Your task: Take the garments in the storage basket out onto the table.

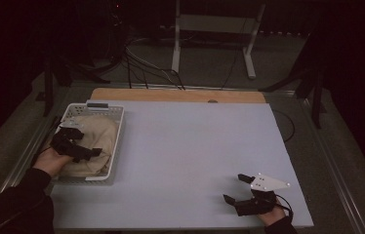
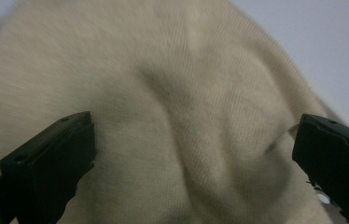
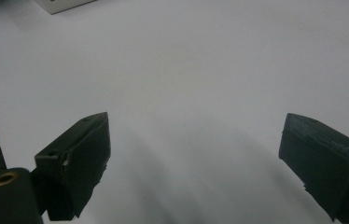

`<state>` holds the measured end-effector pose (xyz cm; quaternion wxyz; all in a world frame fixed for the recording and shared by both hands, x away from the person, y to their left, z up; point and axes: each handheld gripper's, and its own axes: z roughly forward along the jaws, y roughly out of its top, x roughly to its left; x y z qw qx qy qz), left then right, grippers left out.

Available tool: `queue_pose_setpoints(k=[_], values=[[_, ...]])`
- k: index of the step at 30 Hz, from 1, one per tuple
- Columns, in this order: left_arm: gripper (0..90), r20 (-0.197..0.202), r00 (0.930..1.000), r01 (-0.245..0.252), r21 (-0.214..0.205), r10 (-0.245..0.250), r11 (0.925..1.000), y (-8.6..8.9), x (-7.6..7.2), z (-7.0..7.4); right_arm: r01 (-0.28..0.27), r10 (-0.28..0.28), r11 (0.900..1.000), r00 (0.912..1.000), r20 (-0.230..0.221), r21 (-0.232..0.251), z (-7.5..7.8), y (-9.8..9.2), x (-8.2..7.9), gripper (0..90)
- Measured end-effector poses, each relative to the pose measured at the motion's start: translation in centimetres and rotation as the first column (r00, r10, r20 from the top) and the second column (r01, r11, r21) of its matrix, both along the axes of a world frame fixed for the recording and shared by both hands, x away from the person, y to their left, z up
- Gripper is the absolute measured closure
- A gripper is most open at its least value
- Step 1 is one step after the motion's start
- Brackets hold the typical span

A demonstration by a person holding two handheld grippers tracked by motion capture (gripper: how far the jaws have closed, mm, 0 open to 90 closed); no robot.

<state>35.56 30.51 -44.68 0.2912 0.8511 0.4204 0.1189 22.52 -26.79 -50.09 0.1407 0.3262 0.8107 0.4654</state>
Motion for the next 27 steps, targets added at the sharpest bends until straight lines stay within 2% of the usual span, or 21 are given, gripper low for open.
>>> queue_pose_setpoints(k=[1, 4, 7, 10, 11, 16, 19, 23, 25, 26, 27], values=[[0.1, 0.006, 1.0000, 0.008, 0.019, -0.008, 0.9998, -0.2, 0.0, -0.2, 0.000, 0.000, 1.0000, 1.0000, 0.000, 0.000, 0.0, 0.0, 0.0, 9.1], [0.0, 0.012, 0.9998, 0.017, 0.040, -0.017, 0.9991, -0.4, -0.1, -0.4, -0.003, 0.003, 1.0000, 1.0000, -0.001, -0.002, 0.0, 0.0, 0.0, 9.1], [0.0, 0.004, 0.9998, 0.017, 0.076, -0.018, 0.9969, -0.6, -0.1, -0.7, -0.004, 0.004, 1.0000, 1.0000, -0.002, -0.001, 0.0, 0.0, 0.0, 9.1], [0.0, 0.019, 0.9997, 0.012, 0.128, -0.015, 0.9917, -1.2, -0.1, -1.1, -0.006, 0.006, 1.0000, 1.0000, -0.004, -0.003, -0.1, 0.1, 0.0, 9.1], [0.0, 0.033, 0.9993, 0.008, 0.158, -0.014, 0.9875, -1.4, -0.1, -1.3, -0.007, 0.007, 1.0000, 1.0000, -0.005, -0.003, -0.1, 0.1, 0.0, 9.1], [0.0, 0.055, 0.9985, -0.003, 0.205, -0.009, 0.9787, -2.1, -0.2, -1.6, -0.007, 0.007, 1.0000, 1.0000, -0.006, -0.005, -0.1, 0.1, 0.0, 9.1], [0.0, 0.054, 0.9983, 0.006, 0.260, -0.021, 0.9656, -2.6, -0.3, -1.7, -0.007, 0.007, 1.0000, 1.0000, -0.007, -0.004, -0.1, 0.1, 0.0, 9.1], [0.0, 0.033, 0.9994, 0.004, 0.304, -0.015, 0.9527, -3.1, -0.2, -1.8, -0.010, 0.010, 0.9999, 0.9999, -0.008, -0.005, -0.1, 0.2, 0.0, 9.1], [0.0, 0.026, 0.9996, 0.006, 0.335, -0.015, 0.9422, -3.5, -0.2, -1.9, -0.009, 0.009, 0.9999, 0.9999, -0.008, -0.006, -0.1, 0.2, 0.0, 9.1], [0.0, 0.023, 0.9996, 0.007, 0.356, -0.016, 0.9346, -3.7, -0.2, -2.0, -0.009, 0.009, 0.9999, 0.9999, -0.008, -0.005, -0.1, 0.2, 0.0, 9.1], [0.0, 0.026, 0.9995, 0.004, 0.365, -0.015, 0.9311, -3.9, -0.2, -2.2, -0.009, 0.009, 1.0000, 0.9999, -0.006, -0.004, -0.1, 0.2, 0.0, 9.1]])
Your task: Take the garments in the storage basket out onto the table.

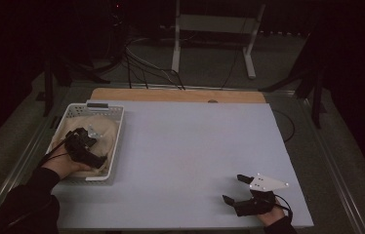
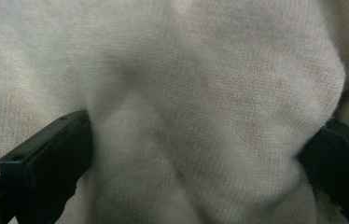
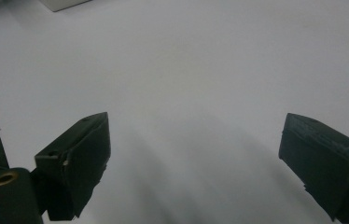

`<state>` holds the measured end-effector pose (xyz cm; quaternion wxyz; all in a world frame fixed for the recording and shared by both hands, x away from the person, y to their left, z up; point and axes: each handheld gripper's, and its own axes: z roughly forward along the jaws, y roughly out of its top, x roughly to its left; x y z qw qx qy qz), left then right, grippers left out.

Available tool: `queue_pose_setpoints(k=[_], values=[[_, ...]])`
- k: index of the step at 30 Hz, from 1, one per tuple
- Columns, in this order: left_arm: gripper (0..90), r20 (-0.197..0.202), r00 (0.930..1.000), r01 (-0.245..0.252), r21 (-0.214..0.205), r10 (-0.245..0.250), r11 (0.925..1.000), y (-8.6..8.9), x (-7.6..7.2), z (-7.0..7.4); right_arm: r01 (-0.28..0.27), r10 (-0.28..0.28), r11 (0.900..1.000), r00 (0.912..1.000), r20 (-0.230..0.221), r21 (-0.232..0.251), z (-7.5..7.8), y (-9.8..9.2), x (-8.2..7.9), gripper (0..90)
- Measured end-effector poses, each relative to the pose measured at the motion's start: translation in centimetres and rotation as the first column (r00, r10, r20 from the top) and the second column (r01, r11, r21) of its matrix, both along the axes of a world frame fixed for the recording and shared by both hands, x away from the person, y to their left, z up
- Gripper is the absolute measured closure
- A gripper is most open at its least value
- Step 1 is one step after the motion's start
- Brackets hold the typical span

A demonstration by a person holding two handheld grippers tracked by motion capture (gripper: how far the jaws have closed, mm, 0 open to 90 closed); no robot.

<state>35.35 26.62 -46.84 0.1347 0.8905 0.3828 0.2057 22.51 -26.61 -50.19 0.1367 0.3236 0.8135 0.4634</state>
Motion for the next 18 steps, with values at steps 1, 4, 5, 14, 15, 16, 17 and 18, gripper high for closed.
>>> queue_pose_setpoints(k=[1, 4, 5, 14, 15, 16, 17, 18], values=[[0.0, -0.002, 1.0000, -0.004, 0.008, 0.004, 1.0000, -0.1, 0.1, -0.1, 0.000, 0.000, 1.0000, 1.0000, 0.000, 0.000, 0.0, 0.0, 0.0, 9.1], [0.1, 0.004, 0.9999, -0.014, 0.036, 0.014, 0.9993, -0.4, 0.1, -0.2, -0.001, 0.001, 1.0000, 1.0000, 0.000, 0.000, 0.0, 0.0, 0.0, 9.1], [1.1, 0.009, 0.9997, -0.023, 0.041, 0.023, 0.9989, -0.5, 0.1, -0.2, -0.001, 0.001, 1.0000, 1.0000, 0.000, 0.000, 0.0, 0.0, 0.0, 9.1], [51.6, 0.045, 0.9980, -0.044, -0.021, 0.044, 0.9988, 0.1, -0.1, 1.0, 0.001, -0.001, 1.0000, 1.0000, 0.002, 0.003, 0.1, 0.0, 0.0, 9.1], [57.4, 0.050, 0.9977, -0.045, -0.029, 0.046, 0.9986, 0.3, -0.1, 1.2, 0.002, -0.002, 1.0000, 1.0000, 0.003, 0.002, 0.1, 0.0, 0.0, 9.1], [60.6, 0.058, 0.9976, -0.036, -0.028, 0.037, 0.9990, 0.3, -0.2, 1.3, 0.003, -0.003, 1.0000, 1.0000, 0.001, 0.004, 0.1, 0.0, 0.0, 9.2], [63.2, 0.060, 0.9976, -0.032, -0.041, 0.034, 0.9986, 0.4, -0.2, 1.5, 0.005, -0.005, 1.0000, 1.0000, 0.003, 0.005, 0.1, -0.1, 0.0, 9.1], [65.4, 0.063, 0.9971, -0.039, -0.062, 0.042, 0.9973, 0.6, -0.2, 1.6, 0.006, -0.006, 1.0000, 1.0000, 0.005, 0.006, 0.1, -0.1, 0.0, 9.2]])
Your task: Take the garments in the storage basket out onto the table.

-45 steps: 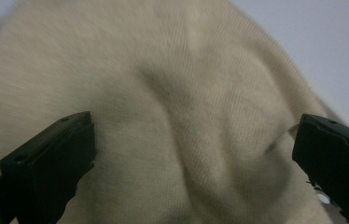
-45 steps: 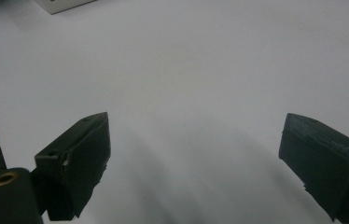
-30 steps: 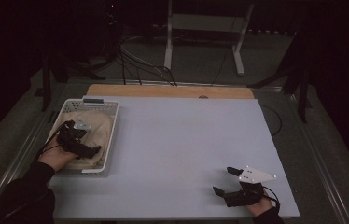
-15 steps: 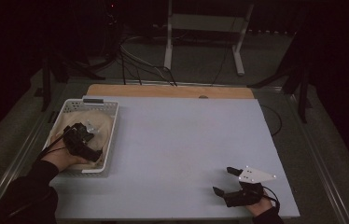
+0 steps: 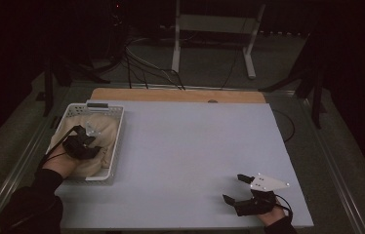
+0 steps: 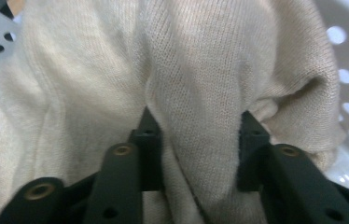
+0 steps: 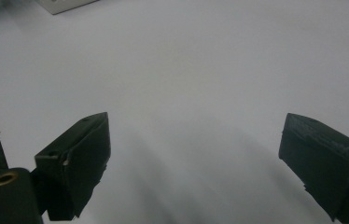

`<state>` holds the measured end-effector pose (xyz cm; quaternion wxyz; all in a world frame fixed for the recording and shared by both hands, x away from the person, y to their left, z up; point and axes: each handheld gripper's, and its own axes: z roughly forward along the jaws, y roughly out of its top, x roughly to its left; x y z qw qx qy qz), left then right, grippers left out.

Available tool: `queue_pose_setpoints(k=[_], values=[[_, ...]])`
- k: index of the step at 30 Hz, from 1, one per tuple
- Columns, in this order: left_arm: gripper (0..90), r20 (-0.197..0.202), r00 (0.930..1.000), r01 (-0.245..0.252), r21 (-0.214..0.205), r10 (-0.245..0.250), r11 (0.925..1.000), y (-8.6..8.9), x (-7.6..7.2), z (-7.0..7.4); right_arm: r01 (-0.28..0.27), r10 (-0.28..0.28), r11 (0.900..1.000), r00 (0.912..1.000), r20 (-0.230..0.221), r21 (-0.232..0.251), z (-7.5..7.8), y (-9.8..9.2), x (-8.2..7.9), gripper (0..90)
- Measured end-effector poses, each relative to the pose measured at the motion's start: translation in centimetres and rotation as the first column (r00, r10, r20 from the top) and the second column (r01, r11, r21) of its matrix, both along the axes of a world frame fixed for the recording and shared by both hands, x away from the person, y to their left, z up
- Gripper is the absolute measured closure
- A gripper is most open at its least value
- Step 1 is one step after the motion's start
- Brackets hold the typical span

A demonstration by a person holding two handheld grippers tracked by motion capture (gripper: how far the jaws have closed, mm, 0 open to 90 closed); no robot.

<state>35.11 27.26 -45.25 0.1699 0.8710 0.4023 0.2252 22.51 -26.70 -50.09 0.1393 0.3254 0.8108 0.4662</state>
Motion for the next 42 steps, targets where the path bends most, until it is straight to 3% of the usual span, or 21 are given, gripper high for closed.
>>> queue_pose_setpoints(k=[3, 5, 7, 11, 12, 13, 15, 16, 19, 22, 23, 25, 29, 31, 32, 36, 37, 38, 40, 41, 42], values=[[69.2, 0.017, 0.9997, -0.015, -0.054, 0.016, 0.9984, 0.6, -0.2, 0.6, 0.003, -0.003, 1.0000, 1.0000, -0.001, 0.002, 0.0, 0.0, 0.0, 9.1], [70.9, 0.053, 0.9978, -0.034, -0.103, 0.040, 0.9941, 1.3, -0.5, 1.3, 0.004, -0.004, 1.0000, 1.0000, -0.002, 0.005, 0.0, -0.1, 0.0, 9.1], [71.6, 0.084, 0.9933, -0.064, -0.175, 0.080, 0.9824, 2.2, -0.8, 2.2, 0.006, -0.006, 1.0000, 1.0000, -0.002, 0.008, 0.0, -0.1, 0.0, 9.1], [72.4, 0.110, 0.9883, -0.078, -0.234, 0.106, 0.9691, 3.4, -1.3, 3.2, 0.010, -0.010, 0.9999, 1.0000, -0.002, 0.013, 0.1, -0.2, 0.1, 9.2], [72.4, 0.108, 0.9884, -0.075, -0.267, 0.107, 0.9608, 3.7, -1.4, 3.4, 0.010, -0.010, 0.9999, 0.9999, -0.002, 0.014, 0.1, -0.2, 0.1, 9.1], [72.4, 0.119, 0.9869, -0.072, -0.279, 0.109, 0.9576, 3.9, -1.5, 3.6, 0.011, -0.011, 0.9998, 0.9999, -0.001, 0.014, 0.1, -0.2, 0.1, 9.2], [72.4, 0.136, 0.9824, -0.079, -0.321, 0.129, 0.9438, 4.4, -1.9, 4.1, 0.012, -0.012, 0.9998, 0.9999, -0.003, 0.018, 0.1, -0.2, 0.1, 9.2], [72.4, 0.154, 0.9786, -0.079, -0.327, 0.136, 0.9418, 4.6, -2.0, 4.3, 0.014, -0.014, 0.9997, 0.9999, -0.004, 0.019, 0.1, -0.2, 0.1, 9.1], [72.4, 0.181, 0.9711, -0.078, -0.374, 0.156, 0.9239, 5.3, -2.5, 4.8, 0.015, -0.015, 0.9996, 0.9999, -0.003, 0.024, 0.1, -0.2, 0.1, 9.1], [72.5, 0.195, 0.9659, -0.071, -0.434, 0.171, 0.8981, 6.1, -2.8, 5.4, 0.016, -0.015, 0.9995, 0.9999, -0.003, 0.026, 0.1, -0.3, 0.1, 9.2], [72.5, 0.186, 0.9676, -0.066, -0.465, 0.171, 0.8827, 6.4, -2.9, 5.6, 0.016, -0.016, 0.9995, 0.9999, -0.003, 0.027, 0.1, -0.3, 0.1, 9.1], [72.6, 0.189, 0.9630, -0.070, -0.514, 0.192, 0.8550, 7.0, -3.1, 6.0, 0.017, -0.017, 0.9994, 0.9998, -0.002, 0.029, 0.1, -0.3, 0.1, 9.1], [72.6, 0.201, 0.9557, -0.058, -0.585, 0.215, 0.8087, 7.9, -3.5, 6.8, 0.020, -0.020, 0.9993, 0.9998, -0.004, 0.030, 0.1, -0.3, 0.1, 9.2], [72.7, 0.209, 0.9513, -0.054, -0.611, 0.227, 0.7896, 8.3, -3.7, 7.2, 0.021, -0.021, 0.9993, 0.9998, -0.004, 0.031, 0.2, -0.3, 0.1, 9.1], [72.6, 0.214, 0.9491, -0.046, -0.631, 0.231, 0.7743, 8.5, -3.8, 7.4, 0.021, -0.021, 0.9993, 0.9998, -0.004, 0.031, 0.2, -0.3, 0.1, 9.1], [72.7, 0.244, 0.9385, -0.022, -0.663, 0.244, 0.7482, 9.0, -4.3, 8.3, 0.023, -0.023, 0.9992, 0.9997, -0.005, 0.032, 0.2, -0.3, 0.2, 9.1], [72.7, 0.246, 0.9390, -0.012, -0.673, 0.240, 0.7395, 9.1, -4.4, 8.7, 0.023, -0.022, 0.9992, 0.9997, -0.004, 0.032, 0.2, -0.3, 0.2, 9.1], [72.6, 0.260, 0.9342, -0.005, -0.674, 0.244, 0.7387, 9.2, -4.5, 9.0, 0.023, -0.023, 0.9992, 0.9997, -0.003, 0.033, 0.2, -0.3, 0.1, 9.2], [72.7, 0.266, 0.9329, 0.008, -0.688, 0.242, 0.7254, 9.4, -4.6, 9.6, 0.024, -0.024, 0.9991, 0.9997, -0.003, 0.034, 0.2, -0.3, 0.2, 9.2], [72.6, 0.279, 0.9277, 0.014, -0.690, 0.248, 0.7241, 9.4, -4.7, 9.9, 0.025, -0.025, 0.9991, 0.9997, -0.003, 0.033, 0.2, -0.3, 0.2, 9.1], [72.7, 0.282, 0.9255, 0.016, -0.698, 0.253, 0.7163, 9.6, -4.8, 10.3, 0.024, -0.024, 0.9992, 0.9997, -0.002, 0.033, 0.2, -0.3, 0.2, 9.1]])
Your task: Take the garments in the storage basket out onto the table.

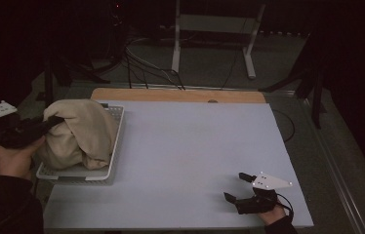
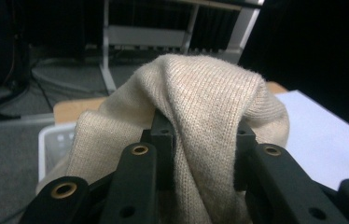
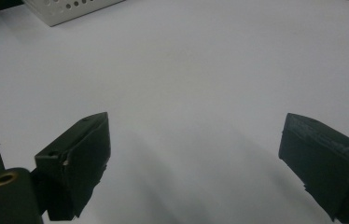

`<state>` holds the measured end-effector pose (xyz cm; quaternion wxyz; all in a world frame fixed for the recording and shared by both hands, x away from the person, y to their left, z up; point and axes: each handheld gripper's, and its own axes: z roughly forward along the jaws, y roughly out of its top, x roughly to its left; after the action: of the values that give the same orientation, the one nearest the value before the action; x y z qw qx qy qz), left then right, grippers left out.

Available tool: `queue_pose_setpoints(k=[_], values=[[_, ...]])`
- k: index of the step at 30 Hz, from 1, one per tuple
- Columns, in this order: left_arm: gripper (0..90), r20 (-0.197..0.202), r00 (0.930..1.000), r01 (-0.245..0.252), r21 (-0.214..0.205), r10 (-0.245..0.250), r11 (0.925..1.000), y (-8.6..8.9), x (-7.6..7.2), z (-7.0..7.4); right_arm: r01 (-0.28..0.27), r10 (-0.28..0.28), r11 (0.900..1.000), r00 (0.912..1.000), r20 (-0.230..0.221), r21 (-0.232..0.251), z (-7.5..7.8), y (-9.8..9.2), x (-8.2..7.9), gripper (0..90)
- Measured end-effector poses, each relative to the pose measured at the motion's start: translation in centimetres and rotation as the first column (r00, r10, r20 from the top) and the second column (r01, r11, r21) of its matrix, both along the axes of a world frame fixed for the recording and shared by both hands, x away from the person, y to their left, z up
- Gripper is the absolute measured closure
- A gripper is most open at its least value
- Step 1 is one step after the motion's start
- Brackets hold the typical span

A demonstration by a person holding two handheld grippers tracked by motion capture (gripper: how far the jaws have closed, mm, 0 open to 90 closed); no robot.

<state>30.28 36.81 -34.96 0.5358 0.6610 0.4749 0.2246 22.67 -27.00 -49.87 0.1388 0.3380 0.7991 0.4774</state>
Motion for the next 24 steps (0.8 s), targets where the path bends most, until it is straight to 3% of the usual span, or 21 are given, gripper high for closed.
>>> queue_pose_setpoints(k=[5, 12, 18, 24], values=[[72.6, 0.042, 0.9991, 0.005, -0.036, -0.004, 0.9994, 0.3, -0.4, 1.2, 0.001, -0.001, 1.0000, 1.0000, 0.001, 0.001, 0.0, 0.0, 0.0, 9.1], [72.6, 0.064, 0.9979, 0.014, -0.093, -0.008, 0.9956, 0.7, -0.7, 2.9, 0.000, 0.000, 1.0000, 1.0000, 0.001, -0.001, 0.0, 0.0, 0.0, 9.2], [72.6, 0.088, 0.9960, 0.032, -0.159, -0.018, 0.9867, 0.9, -1.0, 4.0, 0.001, -0.001, 1.0000, 1.0000, 0.000, -0.004, 0.0, 0.0, 0.0, 9.1], [72.6, 0.113, 0.9928, 0.060, -0.171, -0.041, 0.9834, 0.3, -1.2, 5.2, 0.002, -0.002, 1.0000, 1.0000, 0.001, -0.005, 0.0, 0.0, 0.0, 9.1]])
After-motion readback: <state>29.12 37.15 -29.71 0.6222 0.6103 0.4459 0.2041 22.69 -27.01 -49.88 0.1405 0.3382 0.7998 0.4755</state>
